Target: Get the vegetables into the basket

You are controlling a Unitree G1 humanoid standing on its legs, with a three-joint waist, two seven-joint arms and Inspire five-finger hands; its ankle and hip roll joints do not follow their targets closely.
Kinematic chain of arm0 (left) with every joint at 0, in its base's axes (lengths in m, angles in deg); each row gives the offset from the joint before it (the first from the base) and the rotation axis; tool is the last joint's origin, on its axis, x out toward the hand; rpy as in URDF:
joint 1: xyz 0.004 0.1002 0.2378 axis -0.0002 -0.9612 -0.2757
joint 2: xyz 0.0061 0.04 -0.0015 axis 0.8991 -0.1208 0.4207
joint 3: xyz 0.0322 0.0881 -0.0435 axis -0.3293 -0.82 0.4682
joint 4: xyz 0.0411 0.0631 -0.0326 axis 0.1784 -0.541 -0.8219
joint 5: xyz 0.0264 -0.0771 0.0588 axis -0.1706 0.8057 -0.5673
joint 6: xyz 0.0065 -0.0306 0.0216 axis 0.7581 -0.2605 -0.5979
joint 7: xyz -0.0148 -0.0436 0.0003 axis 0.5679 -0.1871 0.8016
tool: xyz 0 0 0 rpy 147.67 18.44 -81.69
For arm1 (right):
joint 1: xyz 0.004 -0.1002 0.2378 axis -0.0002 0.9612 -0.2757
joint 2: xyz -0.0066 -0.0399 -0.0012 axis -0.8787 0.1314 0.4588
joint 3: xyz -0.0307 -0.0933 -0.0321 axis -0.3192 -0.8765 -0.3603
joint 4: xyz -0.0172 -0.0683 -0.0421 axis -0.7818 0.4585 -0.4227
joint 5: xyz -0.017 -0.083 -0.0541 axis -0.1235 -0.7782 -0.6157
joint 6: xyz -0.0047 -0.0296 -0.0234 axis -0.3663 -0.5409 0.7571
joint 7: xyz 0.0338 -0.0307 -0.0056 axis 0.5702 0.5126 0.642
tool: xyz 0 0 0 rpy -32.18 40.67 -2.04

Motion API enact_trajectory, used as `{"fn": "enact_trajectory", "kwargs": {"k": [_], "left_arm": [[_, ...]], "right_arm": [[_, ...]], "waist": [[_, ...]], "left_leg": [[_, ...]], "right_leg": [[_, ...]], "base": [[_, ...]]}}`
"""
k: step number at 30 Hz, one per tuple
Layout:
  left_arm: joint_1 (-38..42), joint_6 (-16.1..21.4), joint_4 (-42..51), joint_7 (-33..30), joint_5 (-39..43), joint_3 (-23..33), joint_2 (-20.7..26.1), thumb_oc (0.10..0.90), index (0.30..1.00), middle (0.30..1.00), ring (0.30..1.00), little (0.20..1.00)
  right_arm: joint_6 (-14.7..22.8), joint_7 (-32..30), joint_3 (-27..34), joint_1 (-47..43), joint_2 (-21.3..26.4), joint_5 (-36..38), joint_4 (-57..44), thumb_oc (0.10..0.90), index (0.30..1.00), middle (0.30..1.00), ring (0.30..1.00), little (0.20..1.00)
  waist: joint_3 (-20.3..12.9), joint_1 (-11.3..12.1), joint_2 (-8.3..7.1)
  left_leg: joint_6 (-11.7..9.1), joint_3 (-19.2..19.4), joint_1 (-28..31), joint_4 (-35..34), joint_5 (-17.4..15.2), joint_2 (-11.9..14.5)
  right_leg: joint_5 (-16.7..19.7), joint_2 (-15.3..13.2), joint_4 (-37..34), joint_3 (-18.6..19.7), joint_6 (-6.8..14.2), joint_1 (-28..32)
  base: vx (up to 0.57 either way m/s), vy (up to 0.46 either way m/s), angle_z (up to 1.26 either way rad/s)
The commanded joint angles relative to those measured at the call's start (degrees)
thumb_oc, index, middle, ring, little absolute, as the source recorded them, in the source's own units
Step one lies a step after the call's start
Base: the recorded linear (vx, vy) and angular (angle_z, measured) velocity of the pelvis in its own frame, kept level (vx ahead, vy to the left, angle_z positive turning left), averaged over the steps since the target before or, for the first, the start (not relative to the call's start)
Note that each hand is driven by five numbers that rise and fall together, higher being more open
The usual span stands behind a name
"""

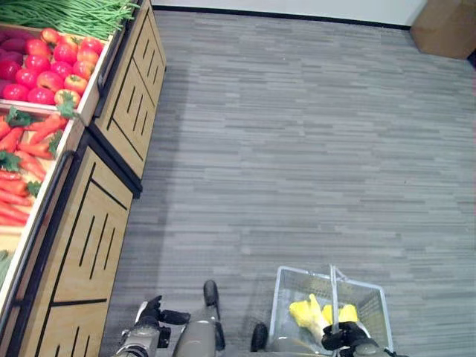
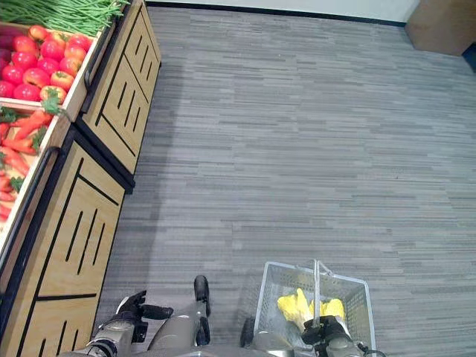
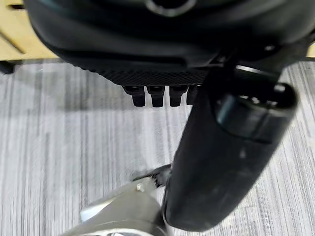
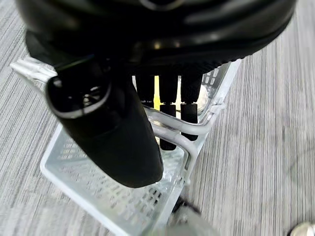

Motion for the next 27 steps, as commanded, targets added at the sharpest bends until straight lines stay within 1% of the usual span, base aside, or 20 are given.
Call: {"fn": "enact_trajectory", "kwargs": {"k": [1,4,5,6,7,8,10,11,12,13,14,15,16,17,19,21,22,23,24,27], "left_arm": [[-3.87,-0.68,-1.21,-1.22,-2.13,-1.52,1.7,0.9,1.0,1.0,1.0,1.0],[-3.77,-0.55,-0.54,-1.0,-1.27,-1.06,2.31,0.9,1.0,1.0,1.0,1.0],[-3.55,-0.52,-0.18,-0.71,-1.13,-1.42,2.51,0.9,1.0,1.0,1.0,1.0],[-3.53,-0.64,-0.04,-0.62,-0.18,-0.94,2.46,0.9,1.0,1.0,1.0,1.0],[-3.64,-0.67,-0.02,-0.57,0.48,-0.7,2.24,0.9,1.0,1.0,1.0,1.0],[-3.64,-0.67,-0.01,-0.58,0.5,-0.7,2.22,0.9,1.0,1.0,1.0,1.0],[-3.79,-0.76,0.07,-0.37,0.77,-0.8,1.85,0.9,1.0,1.0,1.0,1.0],[-3.89,-0.93,-0.24,-0.33,0.66,-0.81,1.68,0.9,1.0,1.0,1.0,1.0],[-4.1,-0.99,-0.71,-0.44,0.94,-0.61,1.44,0.9,1.0,1.0,1.0,1.0],[-4.09,-0.99,-0.71,-0.44,0.94,-0.6,1.43,0.9,1.0,1.0,1.0,1.0],[-4.26,-1.0,-1.43,-0.42,0.68,-0.41,1.29,0.9,1.0,1.0,1.0,1.0],[-4.2,-1.08,-2.14,-0.56,0.2,-0.25,1.18,0.9,1.0,1.0,1.0,1.0],[-4.05,-1.15,-2.37,-0.63,0.17,-0.13,1.16,0.9,1.0,1.0,1.0,1.0],[-3.86,-1.21,-2.56,-0.75,0.06,0.01,1.23,0.9,1.0,1.0,1.0,1.0],[-3.43,-0.72,-2.61,-0.86,-0.29,-0.07,1.25,0.9,1.0,1.0,1.0,1.0],[-3.47,-0.73,-2.57,-0.88,-0.45,-0.2,1.25,0.9,1.0,1.0,1.0,1.0],[-3.33,-0.78,-2.66,-0.78,-0.74,-0.5,1.3,0.9,1.0,1.0,1.0,1.0],[-3.07,-0.73,-2.73,-0.85,-0.93,-0.92,1.45,0.9,1.0,1.0,1.0,1.0],[-2.68,-0.76,-2.69,-0.61,-0.93,-1.15,1.42,0.9,1.0,1.0,1.0,1.0],[-2.38,-0.8,-2.71,-0.88,-0.65,-1.37,1.65,0.9,1.0,1.0,1.0,1.0]], "right_arm": [[-0.35,0.33,-2.38,2.11,2.1,-0.84,-1.72,0.4,0.3,0.3,0.3,0.3],[-0.6,0.64,-2.74,1.68,1.68,-1.38,-2.27,0.4,0.3,0.3,0.3,0.3],[-0.73,0.67,-2.97,1.3,1.37,-1.44,-2.6,0.4,0.3,0.3,0.3,0.3],[-0.88,0.5,-2.53,1.22,1.29,-1.47,-2.73,0.4,0.3,0.3,0.3,0.3],[-0.89,0.35,-2.3,1.29,1.38,-1.42,-2.81,0.4,0.3,0.3,0.3,0.3],[-0.9,0.35,-2.31,1.29,1.4,-1.42,-2.82,0.4,0.3,0.3,0.3,0.3],[-0.89,-0.1,-2.0,1.35,1.39,-1.08,-3.2,0.4,0.3,0.3,0.3,0.3],[-0.89,-0.35,-1.72,1.56,1.24,-0.69,-3.18,0.4,0.3,0.3,0.3,0.3],[-0.74,-0.37,-1.57,1.86,0.94,-0.11,-3.39,0.4,0.3,0.3,0.3,0.3],[-0.74,-0.37,-1.57,1.85,0.95,-0.1,-3.39,0.4,0.3,0.3,0.3,0.3],[-0.55,-0.33,-1.51,2.02,0.75,0.18,-3.4,0.4,0.3,0.3,0.3,0.3],[-0.57,-0.42,-1.7,2.01,0.46,0.3,-3.34,0.4,0.3,0.3,0.3,0.3],[-0.57,-0.54,-1.76,2.05,0.31,0.4,-3.4,0.4,0.3,0.3,0.3,0.3],[-0.62,-0.58,-1.76,2.03,0.2,0.53,-3.48,0.4,0.3,0.3,0.3,0.3],[-0.76,-0.36,-1.75,2.18,-0.12,0.36,-3.2,0.4,0.3,0.3,0.3,0.3],[-0.85,-0.24,-1.88,2.27,-0.13,0.2,-3.21,0.4,0.3,0.3,0.3,0.3],[-0.79,-0.1,-1.96,2.52,-0.11,0.0,-2.95,0.4,0.3,0.3,0.3,0.3],[-0.68,0.05,-2.49,2.62,0.12,-0.19,-3.5,0.4,0.3,0.3,0.3,0.3],[-0.75,0.06,-2.47,2.6,0.35,-0.28,-3.43,0.4,0.3,0.3,0.3,0.3],[-0.87,0.38,-3.06,2.51,0.97,-0.55,-3.24,0.4,0.3,0.3,0.3,0.3]], "waist": [[-3.26,2.79,-0.99],[-3.46,3.28,-1.48],[-3.32,3.63,-1.72],[-2.96,3.62,-1.48],[-2.59,3.43,-1.31],[-2.52,3.4,-1.32],[-1.77,3.23,-0.58],[-1.46,3.16,-0.13],[-1.21,3.01,0.69],[-1.23,3.03,0.7],[-1.04,2.83,1.19],[-1.06,2.86,1.64],[-0.96,2.85,1.7],[-0.93,2.91,1.63],[-0.36,2.33,1.15],[-0.25,2.08,1.02],[-0.45,2.02,0.82],[-0.22,1.46,0.39],[-0.32,1.24,0.21],[-0.6,1.0,0.04]], "left_leg": [[-2.78,-0.57,-4.31,7.34,-6.44,1.55],[-1.44,0.21,-3.55,8.18,-8.51,0.62],[-0.24,0.1,-1.31,7.51,-10.41,-0.89],[0.86,0.3,0.8,6.35,-11.23,-1.67],[1.28,0.07,2.05,5.73,-11.42,-1.96],[1.33,0.05,2.16,5.61,-11.38,-2.05],[1.89,-0.19,4.52,4.34,-11.78,-2.11],[1.94,-0.11,6.05,3.38,-11.78,-1.95],[1.74,-0.31,7.15,2.51,-11.38,-1.5],[1.73,-0.27,7.08,2.51,-11.31,-1.46],[1.54,-0.46,7.58,2.36,-11.15,-1.23],[1.48,-0.08,7.74,1.8,-10.53,-0.94],[1.28,-0.06,8.21,1.43,-10.47,-1.03],[1.22,-0.08,8.44,1.29,-10.51,-1.15],[0.77,-1.82,10.12,2.24,-12.03,-1.58],[0.76,-2.44,10.54,2.44,-12.49,-1.71],[0.52,-3.18,10.86,2.88,-13.18,-1.82],[0.51,-3.96,10.96,3.53,-13.83,-1.99],[0.26,-5.14,11.27,4.15,-14.46,-1.78],[-0.41,-6.65,11.45,5.43,-15.01,-0.68]], "right_leg": [[-2.17,-0.62,5.86,4.1,0.59,-4.71],[1.32,-1.83,7.87,4.67,2.39,-5.66],[5.26,-3.2,13.05,5.14,3.9,-7.17],[8.89,-4.47,19.76,4.41,4.46,-9.46],[10.18,-4.82,22.88,4.13,4.56,-10.5],[10.1,-4.92,23.13,4.17,4.63,-10.56],[10.12,-5.39,26.83,3.1,4.37,-12.86],[9.32,-5.44,26.41,2.44,4.11,-13.81],[8.44,-4.44,22.99,2.87,3.61,-15.28],[8.48,-4.41,22.97,2.86,3.51,-15.34],[8.13,-3.74,20.54,3.47,3.43,-15.92],[9.22,-2.19,12.5,5.09,3.34,-17.09],[10.45,-1.5,8.05,6.72,3.74,-17.5],[11.8,-1.15,5.38,8.4,4.15,-18.51],[14.58,0.11,-0.52,14.09,5.44,-20.57],[14.89,0.39,0.28,14.73,5.6,-21.04],[13.48,0.38,-0.01,14.39,5.36,-20.0],[13.49,1.18,1.21,16.06,4.93,-20.07],[12.52,1.63,1.88,16.44,4.51,-19.54],[10.52,2.71,3.85,15.06,3.26,-19.32]], "base": [[0.27,0.315,-0.16],[0.27,0.364,-0.27],[0.38,0.633,-0.09],[0.36,0.613,0.0],[0.15,0.31,-0.01],[0.08,0.158,0.1],[0.09,0.178,0.28],[0.13,0.198,0.2],[0.1,0.12,-0.04],[0.09,0.081,-0.07],[0.07,0.021,0.03],[0.12,0.023,0.08],[0.11,-0.01,0.1],[0.19,-0.042,0.06],[0.27,-0.104,0.12],[0.17,-0.081,0.41],[0.21,-0.121,0.6],[0.24,-0.148,0.59],[0.24,-0.162,0.67],[0.24,-0.173,0.6]]}}
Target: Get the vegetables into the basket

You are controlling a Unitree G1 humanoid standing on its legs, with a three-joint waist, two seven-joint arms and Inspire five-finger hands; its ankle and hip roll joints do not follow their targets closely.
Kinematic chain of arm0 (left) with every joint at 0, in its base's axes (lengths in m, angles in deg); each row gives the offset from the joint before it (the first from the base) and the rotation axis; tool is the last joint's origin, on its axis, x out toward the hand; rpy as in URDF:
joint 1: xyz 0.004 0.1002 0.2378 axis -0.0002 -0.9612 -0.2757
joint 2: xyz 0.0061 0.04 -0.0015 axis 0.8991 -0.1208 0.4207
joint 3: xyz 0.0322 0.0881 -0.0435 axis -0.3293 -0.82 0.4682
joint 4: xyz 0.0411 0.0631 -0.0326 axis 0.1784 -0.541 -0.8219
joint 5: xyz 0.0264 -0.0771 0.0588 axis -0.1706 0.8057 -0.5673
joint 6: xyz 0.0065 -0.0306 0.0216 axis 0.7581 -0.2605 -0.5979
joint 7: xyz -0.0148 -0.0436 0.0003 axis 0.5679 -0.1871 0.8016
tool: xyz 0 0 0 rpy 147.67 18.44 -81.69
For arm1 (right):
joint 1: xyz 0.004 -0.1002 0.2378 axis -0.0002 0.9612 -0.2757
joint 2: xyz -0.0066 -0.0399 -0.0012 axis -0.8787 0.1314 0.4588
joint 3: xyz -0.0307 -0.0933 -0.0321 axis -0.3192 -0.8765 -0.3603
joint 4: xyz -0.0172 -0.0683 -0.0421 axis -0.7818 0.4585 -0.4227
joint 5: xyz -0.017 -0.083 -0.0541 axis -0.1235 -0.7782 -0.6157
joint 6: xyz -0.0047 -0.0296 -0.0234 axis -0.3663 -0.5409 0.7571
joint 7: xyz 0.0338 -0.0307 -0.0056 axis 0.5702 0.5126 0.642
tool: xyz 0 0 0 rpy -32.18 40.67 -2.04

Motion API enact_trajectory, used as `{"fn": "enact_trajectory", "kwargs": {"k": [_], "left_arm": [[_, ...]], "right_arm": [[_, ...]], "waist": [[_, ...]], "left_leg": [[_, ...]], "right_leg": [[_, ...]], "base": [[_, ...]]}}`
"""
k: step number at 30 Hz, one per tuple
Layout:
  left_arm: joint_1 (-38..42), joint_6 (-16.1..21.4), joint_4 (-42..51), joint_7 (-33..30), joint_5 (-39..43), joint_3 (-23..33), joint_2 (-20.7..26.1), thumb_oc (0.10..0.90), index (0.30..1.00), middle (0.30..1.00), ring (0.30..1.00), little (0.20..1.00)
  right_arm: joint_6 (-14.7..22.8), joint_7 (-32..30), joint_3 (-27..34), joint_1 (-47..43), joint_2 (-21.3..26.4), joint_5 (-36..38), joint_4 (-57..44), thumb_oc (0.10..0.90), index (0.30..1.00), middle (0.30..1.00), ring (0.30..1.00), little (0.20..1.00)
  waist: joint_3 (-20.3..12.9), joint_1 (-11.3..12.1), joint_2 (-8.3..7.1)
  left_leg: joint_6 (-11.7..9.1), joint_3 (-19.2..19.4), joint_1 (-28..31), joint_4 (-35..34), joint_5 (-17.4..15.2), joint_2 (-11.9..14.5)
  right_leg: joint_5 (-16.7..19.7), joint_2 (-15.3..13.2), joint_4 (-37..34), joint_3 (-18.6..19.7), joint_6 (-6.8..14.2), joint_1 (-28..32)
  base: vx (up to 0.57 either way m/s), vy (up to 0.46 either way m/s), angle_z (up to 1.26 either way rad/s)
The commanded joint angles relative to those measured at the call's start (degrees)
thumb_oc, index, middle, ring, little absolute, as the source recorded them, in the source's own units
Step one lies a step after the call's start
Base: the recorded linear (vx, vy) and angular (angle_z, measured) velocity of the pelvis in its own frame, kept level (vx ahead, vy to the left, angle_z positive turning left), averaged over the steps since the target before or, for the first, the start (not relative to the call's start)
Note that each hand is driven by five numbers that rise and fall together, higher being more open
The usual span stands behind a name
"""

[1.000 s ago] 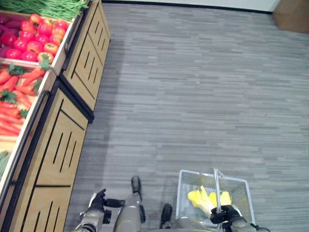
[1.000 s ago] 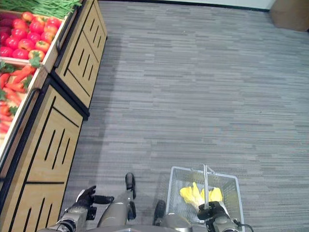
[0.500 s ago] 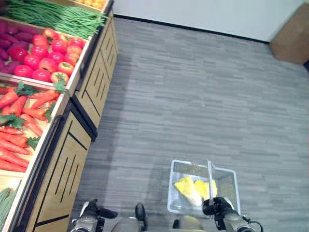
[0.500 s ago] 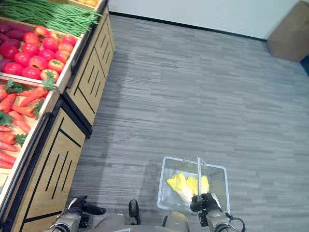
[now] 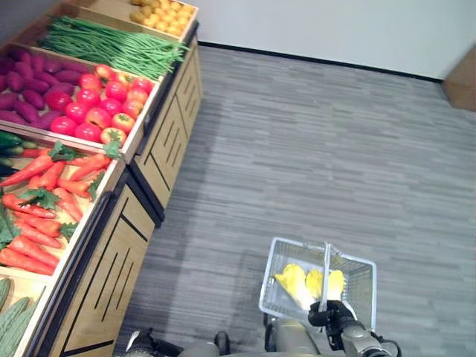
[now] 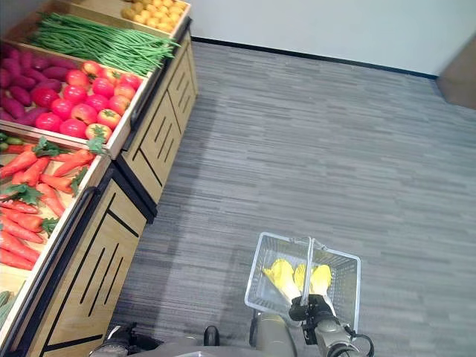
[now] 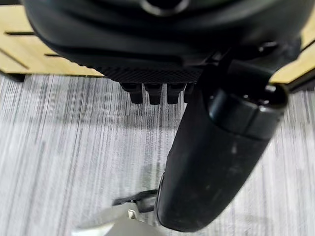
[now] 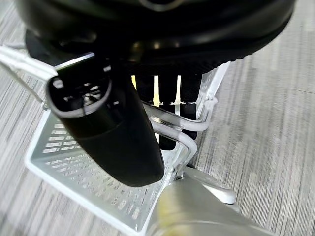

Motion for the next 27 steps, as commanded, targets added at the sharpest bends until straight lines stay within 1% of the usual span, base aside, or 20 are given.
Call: {"fn": "enact_trajectory", "kwargs": {"k": [1,3,11,18,27], "left_arm": [[2.16,0.6,-0.32,-0.87,-0.74,-0.13,0.72,0.9,1.0,1.0,1.0,1.0],[3.38,0.71,0.71,-1.27,-0.19,-1.2,0.83,0.9,1.0,1.0,1.0,1.0],[3.79,0.82,0.57,-1.57,0.16,-2.24,-0.45,0.9,1.0,1.0,1.0,1.0],[3.67,0.84,0.17,-1.54,0.19,-2.73,-0.82,0.9,1.0,1.0,1.0,1.0],[3.54,0.85,0.1,-1.6,-0.2,-3.07,-0.84,0.9,1.0,1.0,1.0,1.0]], "right_arm": [[-1.77,0.12,-3.88,3.65,3.47,-2.36,1.5,0.4,0.3,0.3,0.3,0.3],[-1.96,-0.25,-4.09,2.78,3.98,-2.1,1.62,0.4,0.3,0.3,0.3,0.3],[-1.57,-0.69,-4.63,1.44,3.83,-1.34,1.8,0.4,0.3,0.3,0.3,0.3],[-1.44,-0.69,-4.91,1.37,3.53,-1.13,2.34,0.4,0.3,0.3,0.3,0.3],[-1.18,-0.59,-5.03,1.8,3.59,-1.39,3.13,0.4,0.3,0.3,0.3,0.3]], "waist": [[2.36,-1.09,0.17],[2.71,-1.36,0.2],[2.91,-1.15,0.48],[3.02,-1.12,0.6],[2.2,-1.42,0.88]], "left_leg": [[-0.25,1.54,-4.62,3.81,-1.62,1.12],[-0.71,0.43,-5.92,3.69,-0.95,1.58],[-1.26,0.19,-7.35,2.23,0.05,2.16],[-1.93,0.42,-6.82,1.16,0.39,2.75],[-2.72,0.9,-4.88,0.29,0.29,3.8]], "right_leg": [[-5.39,1.16,4.34,0.01,2.64,-0.21],[-5.98,1.27,4.52,-0.88,2.1,-0.87],[-5.34,1.3,2.2,-1.11,1.49,-1.73],[-6.08,1.84,2.25,-1.04,0.92,-1.89],[-7.3,2.57,2.42,-1.21,0.48,-1.03]], "base": [[0.18,-0.178,0.25],[0.13,-0.13,0.26],[0.09,-0.039,0.14],[0.08,-0.033,-0.05],[0.05,-0.04,0.0]]}}
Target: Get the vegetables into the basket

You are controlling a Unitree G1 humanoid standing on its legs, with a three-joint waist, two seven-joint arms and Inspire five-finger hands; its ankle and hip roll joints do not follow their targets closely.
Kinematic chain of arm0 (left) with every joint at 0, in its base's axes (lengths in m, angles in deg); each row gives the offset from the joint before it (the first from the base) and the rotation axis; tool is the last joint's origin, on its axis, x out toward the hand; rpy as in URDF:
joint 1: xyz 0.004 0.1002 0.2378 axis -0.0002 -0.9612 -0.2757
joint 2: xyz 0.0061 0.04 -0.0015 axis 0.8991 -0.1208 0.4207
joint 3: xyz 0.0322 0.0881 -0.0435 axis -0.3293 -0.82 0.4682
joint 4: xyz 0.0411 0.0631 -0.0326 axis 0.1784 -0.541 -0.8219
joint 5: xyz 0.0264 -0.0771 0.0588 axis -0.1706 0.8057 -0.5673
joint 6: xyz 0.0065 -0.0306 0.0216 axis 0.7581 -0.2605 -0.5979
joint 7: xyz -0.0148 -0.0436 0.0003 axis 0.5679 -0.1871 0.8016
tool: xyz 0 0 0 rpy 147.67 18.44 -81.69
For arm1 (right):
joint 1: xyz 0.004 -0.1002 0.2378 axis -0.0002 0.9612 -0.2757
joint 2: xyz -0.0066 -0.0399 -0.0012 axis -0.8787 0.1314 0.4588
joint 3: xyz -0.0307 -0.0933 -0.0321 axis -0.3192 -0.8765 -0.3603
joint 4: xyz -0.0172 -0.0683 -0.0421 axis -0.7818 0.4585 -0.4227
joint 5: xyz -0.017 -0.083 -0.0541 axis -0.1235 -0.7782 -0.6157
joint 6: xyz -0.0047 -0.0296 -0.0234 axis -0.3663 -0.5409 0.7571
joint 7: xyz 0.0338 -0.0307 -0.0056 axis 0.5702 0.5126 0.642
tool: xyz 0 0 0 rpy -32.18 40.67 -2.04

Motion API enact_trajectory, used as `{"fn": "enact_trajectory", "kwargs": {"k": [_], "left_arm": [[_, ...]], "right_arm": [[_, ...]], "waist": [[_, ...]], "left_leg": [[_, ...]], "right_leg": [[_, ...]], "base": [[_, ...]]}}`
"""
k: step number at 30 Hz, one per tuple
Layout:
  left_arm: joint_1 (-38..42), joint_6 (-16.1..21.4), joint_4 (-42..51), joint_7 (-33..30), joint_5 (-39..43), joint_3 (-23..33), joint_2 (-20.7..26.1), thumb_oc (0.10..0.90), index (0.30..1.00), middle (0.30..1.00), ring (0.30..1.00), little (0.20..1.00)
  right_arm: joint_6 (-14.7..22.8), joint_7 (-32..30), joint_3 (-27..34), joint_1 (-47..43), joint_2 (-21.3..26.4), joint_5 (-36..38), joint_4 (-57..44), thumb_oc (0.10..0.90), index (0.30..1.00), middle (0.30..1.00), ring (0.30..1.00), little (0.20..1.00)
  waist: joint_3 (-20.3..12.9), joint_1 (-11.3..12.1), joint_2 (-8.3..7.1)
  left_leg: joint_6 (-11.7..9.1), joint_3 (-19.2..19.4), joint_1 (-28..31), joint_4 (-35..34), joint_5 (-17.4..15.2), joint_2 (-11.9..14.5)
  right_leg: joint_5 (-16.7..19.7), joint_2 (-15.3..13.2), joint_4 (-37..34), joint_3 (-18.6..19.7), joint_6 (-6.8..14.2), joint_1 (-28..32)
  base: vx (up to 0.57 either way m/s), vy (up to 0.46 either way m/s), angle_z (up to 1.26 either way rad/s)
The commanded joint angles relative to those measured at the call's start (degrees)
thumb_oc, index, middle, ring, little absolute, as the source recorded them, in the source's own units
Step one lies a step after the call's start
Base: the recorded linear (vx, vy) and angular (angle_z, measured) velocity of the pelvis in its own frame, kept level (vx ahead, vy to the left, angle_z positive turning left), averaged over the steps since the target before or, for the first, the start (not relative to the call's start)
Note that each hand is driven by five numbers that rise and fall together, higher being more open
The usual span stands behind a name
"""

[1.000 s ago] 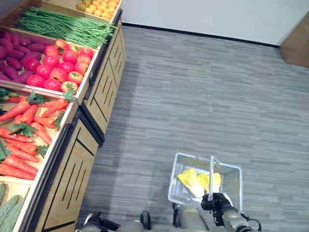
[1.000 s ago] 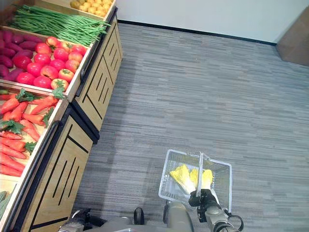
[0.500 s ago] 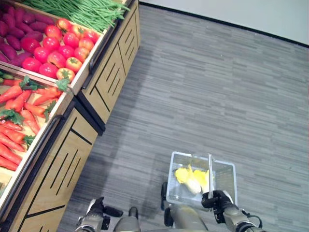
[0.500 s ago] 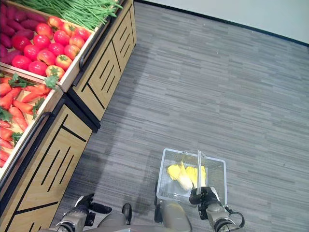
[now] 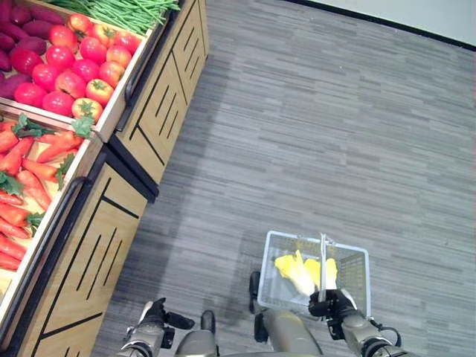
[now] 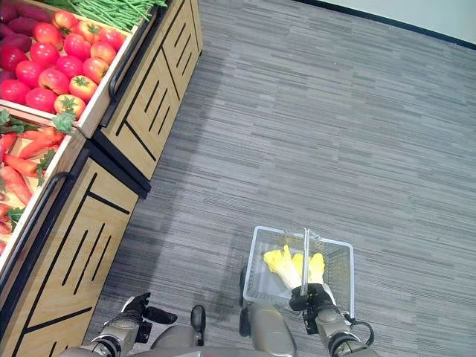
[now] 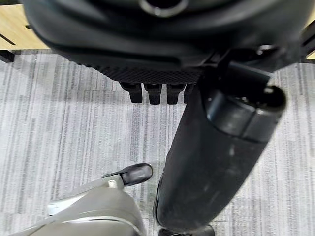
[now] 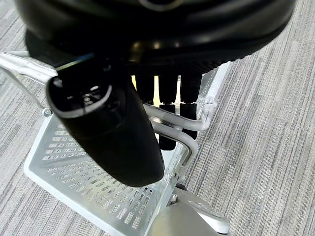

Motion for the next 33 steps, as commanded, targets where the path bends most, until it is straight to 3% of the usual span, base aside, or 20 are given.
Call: {"fn": "enact_trajectory", "kwargs": {"k": [1,5,7,8,9,10,11,12,14,23,33], "left_arm": [[-2.06,0.07,-1.51,-1.3,-0.29,-0.32,0.62,0.9,1.0,1.0,1.0,1.0],[-2.2,0.1,-1.66,-0.81,0.0,0.13,0.53,0.9,1.0,1.0,1.0,1.0],[-2.12,0.15,-1.44,-0.41,0.06,0.11,0.57,0.9,1.0,1.0,1.0,1.0],[-1.56,0.07,-0.68,-0.32,-0.37,-0.69,0.75,0.9,1.0,1.0,1.0,1.0],[-1.27,0.02,-0.28,-0.28,-0.75,-1.27,0.71,0.9,1.0,1.0,1.0,1.0],[-1.14,-0.03,-0.04,-0.3,-1.15,-1.62,0.79,0.9,1.0,1.0,1.0,1.0],[-1.02,-0.16,0.13,-0.31,-1.71,-2.03,0.83,0.9,1.0,1.0,1.0,1.0],[-1.24,-0.22,-0.02,-0.35,-2.43,-2.15,0.68,0.9,1.0,1.0,1.0,1.0],[-1.61,-0.31,-0.11,0.09,-3.47,-2.69,0.43,0.9,1.0,1.0,1.0,1.0],[-1.95,-0.19,0.13,0.1,-3.39,-1.82,1.87,0.9,1.0,1.0,1.0,1.0],[-2.24,-0.32,-0.11,-0.02,-3.12,-0.89,2.53,0.9,1.0,1.0,1.0,1.0]], "right_arm": [[-1.29,-0.41,-2.78,5.82,1.94,-1.48,3.24,0.4,0.3,0.3,0.3,0.3],[-1.25,-0.33,-2.08,6.64,2.24,-0.95,3.42,0.4,0.3,0.3,0.3,0.3],[-1.25,-0.08,-2.17,6.82,2.45,-0.89,3.34,0.4,0.3,0.3,0.3,0.3],[-1.29,0.07,-2.27,6.95,3.17,-1.07,3.03,0.4,0.3,0.3,0.3,0.3],[-1.3,0.26,-2.46,6.78,3.53,-1.13,2.95,0.4,0.3,0.3,0.3,0.3],[-1.47,0.39,-2.54,6.72,3.93,-1.29,3.13,0.4,0.3,0.3,0.3,0.3],[-1.78,0.37,-1.98,7.0,4.23,-1.17,3.45,0.4,0.3,0.3,0.3,0.3],[-1.84,0.17,-0.88,7.55,4.41,-0.46,3.81,0.4,0.3,0.3,0.3,0.3],[-2.02,0.03,-0.67,7.69,4.21,-1.13,4.26,0.4,0.3,0.3,0.3,0.3],[-2.48,0.29,-0.45,7.36,2.21,-1.97,4.08,0.4,0.3,0.3,0.3,0.3],[-2.77,0.66,-1.19,6.7,1.76,-2.99,3.94,0.4,0.3,0.3,0.3,0.3]], "waist": [[-2.45,0.16,-0.23],[-2.62,-0.31,0.15],[-1.94,-0.47,-0.11],[0.03,-0.05,-0.58],[0.75,-0.05,-0.77],[1.0,-0.13,-0.94],[0.56,-1.05,-1.14],[-0.73,-1.74,-0.7],[-2.04,-2.0,0.9],[-2.61,-1.16,-0.4],[-2.04,0.25,-1.34]], "left_leg": [[1.06,0.46,-1.13,-1.18,2.13,-1.86],[-0.65,0.87,-1.52,2.48,3.15,-0.67],[-2.52,0.36,-5.02,11.79,5.76,-0.27],[-3.3,-1.4,-11.91,24.17,9.63,-0.38],[-3.02,-2.31,-13.04,26.49,9.64,-0.52],[-2.35,-2.45,-13.89,26.38,9.24,-0.79],[-1.26,0.2,-15.82,20.8,7.33,-0.33],[-0.92,2.26,-15.81,10.64,7.49,-0.65],[-0.69,4.47,-13.09,2.63,9.81,-0.8],[2.66,8.24,-10.25,5.62,4.04,-2.46],[4.6,8.6,-10.1,6.19,2.02,-3.76]], "right_leg": [[-7.5,-1.95,4.85,3.12,4.7,-0.49],[-9.41,-1.24,5.08,2.64,3.35,0.87],[-10.43,-0.91,4.89,2.07,2.01,3.03],[-10.66,-1.17,5.2,0.81,0.62,4.46],[-11.31,-1.02,5.79,0.33,0.26,5.0],[-11.92,-1.27,6.14,0.07,0.1,5.45],[-11.91,-2.78,5.84,-1.07,0.58,6.09],[-11.67,-3.76,4.66,-2.45,1.36,6.6],[-12.93,-3.89,5.72,-1.89,2.36,6.61],[-12.53,-6.31,8.91,1.79,5.54,6.81],[-10.54,-7.54,9.16,1.62,7.43,6.29]], "base": [[0.06,-0.083,-0.01],[0.09,-0.137,0.02],[0.03,-0.223,0.28],[-0.04,-0.227,0.38],[-0.05,-0.192,0.79],[0.02,-0.063,0.5],[0.05,0.059,0.4],[0.07,0.144,0.33],[0.18,0.379,0.7],[0.1,0.259,-0.34],[0.02,0.14,-0.05]]}}
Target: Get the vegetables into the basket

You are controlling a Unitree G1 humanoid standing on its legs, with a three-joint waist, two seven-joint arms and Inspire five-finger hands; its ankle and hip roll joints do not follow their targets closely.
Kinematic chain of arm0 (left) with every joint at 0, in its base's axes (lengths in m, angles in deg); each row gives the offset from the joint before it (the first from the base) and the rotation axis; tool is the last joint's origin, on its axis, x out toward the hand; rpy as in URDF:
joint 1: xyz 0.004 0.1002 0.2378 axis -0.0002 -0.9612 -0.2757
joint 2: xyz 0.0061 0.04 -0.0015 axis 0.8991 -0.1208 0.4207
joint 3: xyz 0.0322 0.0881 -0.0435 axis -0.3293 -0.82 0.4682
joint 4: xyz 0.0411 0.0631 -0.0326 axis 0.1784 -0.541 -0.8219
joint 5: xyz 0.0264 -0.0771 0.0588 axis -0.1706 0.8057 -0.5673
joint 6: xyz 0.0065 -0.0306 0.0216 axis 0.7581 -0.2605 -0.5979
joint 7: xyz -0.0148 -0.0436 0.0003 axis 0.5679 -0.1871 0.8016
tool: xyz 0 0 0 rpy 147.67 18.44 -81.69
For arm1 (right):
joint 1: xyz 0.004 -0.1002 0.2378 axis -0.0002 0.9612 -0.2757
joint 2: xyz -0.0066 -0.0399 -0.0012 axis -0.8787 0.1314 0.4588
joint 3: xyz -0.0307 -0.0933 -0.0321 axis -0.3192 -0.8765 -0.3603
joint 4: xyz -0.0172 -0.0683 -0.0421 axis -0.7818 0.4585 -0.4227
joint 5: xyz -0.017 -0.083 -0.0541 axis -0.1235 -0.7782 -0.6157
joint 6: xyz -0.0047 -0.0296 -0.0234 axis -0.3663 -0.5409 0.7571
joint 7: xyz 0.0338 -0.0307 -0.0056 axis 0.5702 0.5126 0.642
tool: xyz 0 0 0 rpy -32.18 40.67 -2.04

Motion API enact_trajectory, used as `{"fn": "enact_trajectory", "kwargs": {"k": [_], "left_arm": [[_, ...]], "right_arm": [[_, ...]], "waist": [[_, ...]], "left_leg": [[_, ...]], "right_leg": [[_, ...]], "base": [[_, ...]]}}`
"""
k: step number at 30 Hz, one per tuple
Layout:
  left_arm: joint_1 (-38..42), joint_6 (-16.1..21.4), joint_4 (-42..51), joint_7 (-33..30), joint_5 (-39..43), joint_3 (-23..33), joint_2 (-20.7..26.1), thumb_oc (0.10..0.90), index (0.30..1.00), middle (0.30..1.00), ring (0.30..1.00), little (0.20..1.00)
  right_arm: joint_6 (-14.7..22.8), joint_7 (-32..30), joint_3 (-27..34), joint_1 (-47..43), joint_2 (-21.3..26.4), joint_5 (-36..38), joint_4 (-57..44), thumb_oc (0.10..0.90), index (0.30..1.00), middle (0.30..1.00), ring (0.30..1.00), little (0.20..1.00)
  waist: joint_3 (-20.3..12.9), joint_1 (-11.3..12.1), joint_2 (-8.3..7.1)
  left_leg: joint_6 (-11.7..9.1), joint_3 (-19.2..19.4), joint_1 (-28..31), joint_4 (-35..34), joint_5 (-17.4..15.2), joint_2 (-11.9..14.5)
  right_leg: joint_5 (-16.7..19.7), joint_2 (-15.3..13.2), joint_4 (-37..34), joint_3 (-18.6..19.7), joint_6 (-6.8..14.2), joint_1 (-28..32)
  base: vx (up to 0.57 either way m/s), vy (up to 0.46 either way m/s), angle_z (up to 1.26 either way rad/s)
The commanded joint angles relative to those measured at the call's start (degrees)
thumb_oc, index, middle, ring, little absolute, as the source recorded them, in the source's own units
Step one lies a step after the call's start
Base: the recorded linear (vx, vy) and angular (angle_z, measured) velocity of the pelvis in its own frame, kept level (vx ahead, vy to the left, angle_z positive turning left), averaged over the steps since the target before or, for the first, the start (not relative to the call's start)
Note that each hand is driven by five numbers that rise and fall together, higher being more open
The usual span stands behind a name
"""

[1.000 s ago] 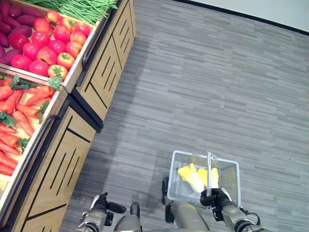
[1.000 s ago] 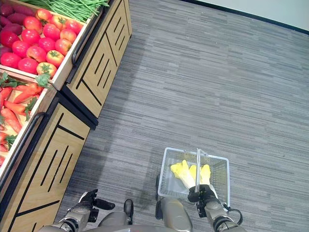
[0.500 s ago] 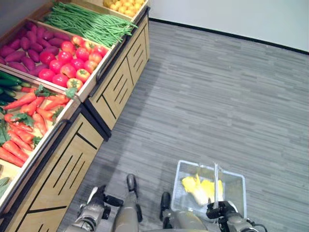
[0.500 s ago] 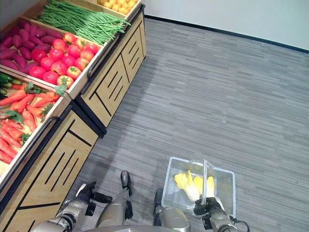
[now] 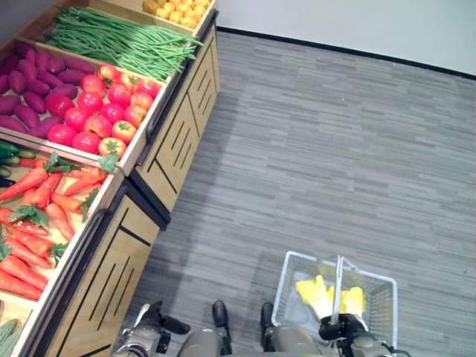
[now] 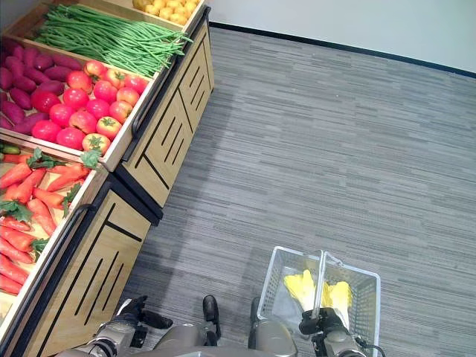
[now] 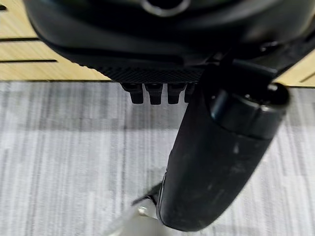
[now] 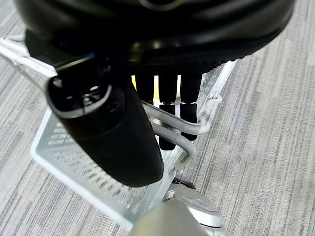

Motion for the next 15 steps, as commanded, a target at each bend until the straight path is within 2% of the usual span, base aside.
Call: {"fn": "enact_trajectory", "kwargs": {"k": [1,5,7,9,14,15], "left_arm": [[-0.64,-0.01,-0.17,-0.61,-0.6,0.42,0.13,0.9,1.0,1.0,1.0,1.0],[-1.07,-0.09,-0.04,-0.35,-0.45,0.96,0.48,0.9,1.0,1.0,1.0,1.0],[-1.3,-0.08,0.03,-0.24,0.04,1.37,0.53,0.9,1.0,1.0,1.0,1.0],[-1.35,-0.13,0.2,-0.34,0.19,1.48,0.58,0.9,1.0,1.0,1.0,1.0],[-1.14,-0.1,0.11,-0.31,0.71,1.73,0.74,0.9,1.0,1.0,1.0,1.0],[-0.58,0.36,0.43,-0.22,1.41,1.64,0.91,0.9,1.0,1.0,1.0,1.0]], "right_arm": [[-1.7,0.33,-3.55,2.92,1.22,-2.85,1.15,0.4,0.3,0.3,0.3,0.3],[-1.82,0.56,-3.72,2.86,0.96,-2.87,1.27,0.4,0.3,0.3,0.3,0.3],[-1.57,0.57,-3.37,3.01,0.74,-1.67,0.99,0.4,0.3,0.3,0.3,0.3],[-1.42,0.5,-3.39,3.12,0.67,-1.26,0.69,0.4,0.3,0.3,0.3,0.3],[-1.22,0.46,-4.07,2.86,0.74,-1.53,0.07,0.4,0.3,0.3,0.3,0.3],[-1.22,0.59,-4.67,2.35,0.73,-2.0,0.07,0.4,0.3,0.3,0.3,0.3]], "waist": [[0.57,0.99,-1.18],[1.06,1.93,-1.6],[1.76,1.96,-1.79],[2.09,1.88,-1.73],[1.92,2.28,-1.32],[2.04,2.71,-1.43]], "left_leg": [[0.56,-0.98,-1.49,7.0,-7.95,-0.01],[2.01,-1.96,0.16,6.46,-8.65,-1.06],[2.93,-3.24,1.93,5.7,-8.72,-1.97],[3.07,-3.69,2.47,5.41,-8.65,-2.28],[2.96,-5.51,3.38,4.04,-8.05,-2.46],[2.74,-6.76,2.36,5.33,-7.92,-2.08]], "right_leg": [[-1.69,-2.84,4.4,1.95,4.94,-0.06],[0.09,-3.71,12.51,0.88,5.76,-2.5],[1.63,-4.29,21.14,0.6,5.45,-4.75],[1.66,-4.25,23.43,0.81,5.17,-5.58],[2.78,-3.28,18.58,2.48,4.3,-6.6],[5.57,-2.0,9.35,6.0,4.86,-7.7]], "base": [[0.03,0.188,-0.05],[0.03,0.175,-0.02],[0.03,0.188,0.02],[0.03,0.129,0.27],[0.02,0.037,0.46],[0.05,-0.102,0.18]]}}
